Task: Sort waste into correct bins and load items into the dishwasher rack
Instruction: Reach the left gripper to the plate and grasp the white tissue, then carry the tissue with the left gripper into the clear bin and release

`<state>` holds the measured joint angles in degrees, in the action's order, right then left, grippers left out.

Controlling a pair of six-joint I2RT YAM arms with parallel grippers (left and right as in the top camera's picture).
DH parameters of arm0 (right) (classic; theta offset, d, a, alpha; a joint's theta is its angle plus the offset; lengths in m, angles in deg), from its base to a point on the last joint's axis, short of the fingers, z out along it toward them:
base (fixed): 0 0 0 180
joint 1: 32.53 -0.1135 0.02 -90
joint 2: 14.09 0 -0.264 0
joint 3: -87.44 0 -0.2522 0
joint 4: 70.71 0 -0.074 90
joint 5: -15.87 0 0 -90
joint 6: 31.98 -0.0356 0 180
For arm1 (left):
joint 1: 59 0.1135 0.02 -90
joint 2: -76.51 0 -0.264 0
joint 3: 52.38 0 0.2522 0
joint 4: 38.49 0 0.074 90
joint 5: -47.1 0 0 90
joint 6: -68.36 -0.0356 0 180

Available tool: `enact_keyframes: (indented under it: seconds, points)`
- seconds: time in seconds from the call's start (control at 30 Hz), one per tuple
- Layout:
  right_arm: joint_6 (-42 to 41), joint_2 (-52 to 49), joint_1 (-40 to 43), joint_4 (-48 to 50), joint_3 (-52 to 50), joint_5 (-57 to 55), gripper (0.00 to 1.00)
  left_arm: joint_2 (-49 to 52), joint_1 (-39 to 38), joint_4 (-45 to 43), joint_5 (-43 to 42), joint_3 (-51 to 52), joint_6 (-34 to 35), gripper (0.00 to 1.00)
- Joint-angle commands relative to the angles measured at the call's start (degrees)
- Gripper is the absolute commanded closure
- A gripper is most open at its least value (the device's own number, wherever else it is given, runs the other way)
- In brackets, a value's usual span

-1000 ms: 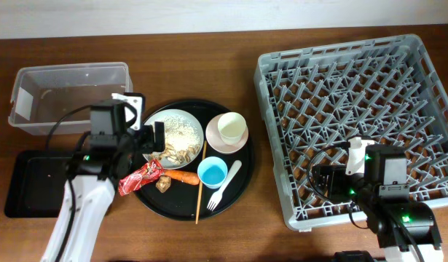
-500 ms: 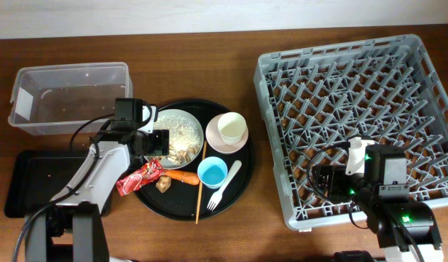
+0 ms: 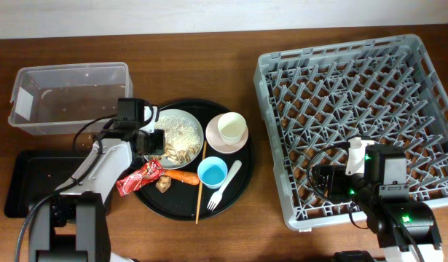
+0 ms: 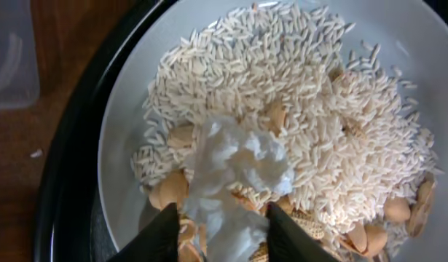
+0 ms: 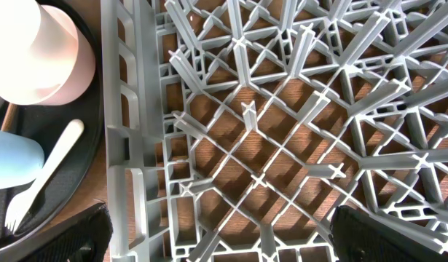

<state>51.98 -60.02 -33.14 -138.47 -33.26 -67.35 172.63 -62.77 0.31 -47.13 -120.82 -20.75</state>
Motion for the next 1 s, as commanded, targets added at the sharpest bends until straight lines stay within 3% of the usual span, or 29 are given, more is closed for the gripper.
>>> enact_keyframes:
  seconds: [0.0, 0.13, 0.23, 0.37, 0.67, 0.97]
  points:
    - [-0.39, 0.09, -0.42, -0.02, 1.25, 0.09, 0.01, 0.31, 0.28, -0.79, -0.74, -0.96, -0.22, 0.73]
    - [-0.39, 0.09, -0.42, -0.02, 1.25, 0.09, 0.01, 0.31, 0.28, -0.81, -0.74, -0.96, -0.22, 0.81]
    - [-0.39, 0.09, -0.42, -0.02, 1.25, 0.09, 0.01, 0.31, 0.28, -0.81, -0.72, -0.98, -0.24, 0.94]
    - [-0.39, 0.09, -0.42, -0.02, 1.25, 0.09, 0.01, -0.24, 0.31, -0.79, -0.70, -1.16, -0.24, 0.99]
    - [-0.39, 0.09, -0.42, -0.02, 1.25, 0.09, 0.01, -9.03, 1.33, -1.42, 5.79, -5.31, -0.28, 0.99]
    - [-0.39, 0.09, -0.42, -0.09, 1.25, 0.11, 0.01, -12.55, 7.21, -12.79, 11.65, -5.90, -0.26, 0.91]
